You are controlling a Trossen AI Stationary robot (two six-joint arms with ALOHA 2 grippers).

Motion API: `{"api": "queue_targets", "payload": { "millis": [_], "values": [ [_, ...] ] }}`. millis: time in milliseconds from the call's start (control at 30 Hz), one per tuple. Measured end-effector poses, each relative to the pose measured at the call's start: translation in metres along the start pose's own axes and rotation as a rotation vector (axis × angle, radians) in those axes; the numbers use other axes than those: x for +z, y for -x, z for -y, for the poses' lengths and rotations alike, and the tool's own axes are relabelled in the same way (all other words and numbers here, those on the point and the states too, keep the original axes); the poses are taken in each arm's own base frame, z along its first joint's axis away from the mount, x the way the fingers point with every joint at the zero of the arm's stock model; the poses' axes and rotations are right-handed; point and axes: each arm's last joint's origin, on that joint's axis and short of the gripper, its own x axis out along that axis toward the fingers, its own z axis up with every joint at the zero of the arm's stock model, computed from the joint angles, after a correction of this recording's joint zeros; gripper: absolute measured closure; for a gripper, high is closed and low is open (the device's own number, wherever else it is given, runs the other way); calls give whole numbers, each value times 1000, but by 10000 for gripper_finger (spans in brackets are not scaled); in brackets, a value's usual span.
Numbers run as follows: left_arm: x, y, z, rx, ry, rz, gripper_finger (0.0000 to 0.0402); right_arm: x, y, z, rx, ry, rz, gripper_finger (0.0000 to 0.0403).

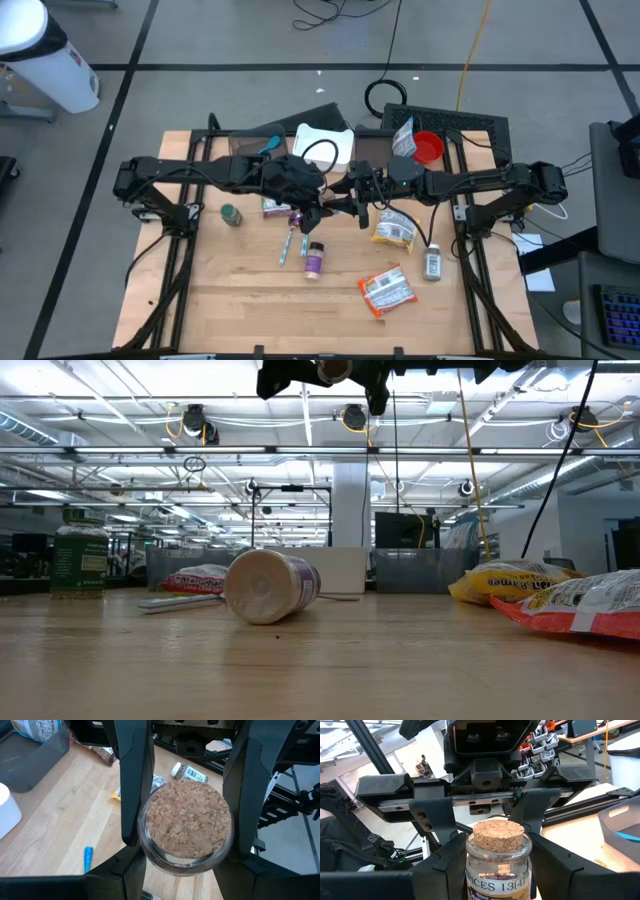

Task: Pick & Place Food Item
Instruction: Put the brown seasoning bottle into the white bin

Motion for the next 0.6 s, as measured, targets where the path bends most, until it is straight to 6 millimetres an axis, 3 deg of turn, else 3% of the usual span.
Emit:
{"api": "queue_targets", "payload": {
  "millis": [167,433,600],
  "values": [
    [1,0,0,16,-2,18,175,-1,0,1,-6,-11,-5,232],
    [1,0,0,15,-8,16,193,-1,0,1,-7,-7,-4,232],
    [1,1,1,-10,-1,8,161,0,0,2,-8,-4,-1,232]
  ]
}}
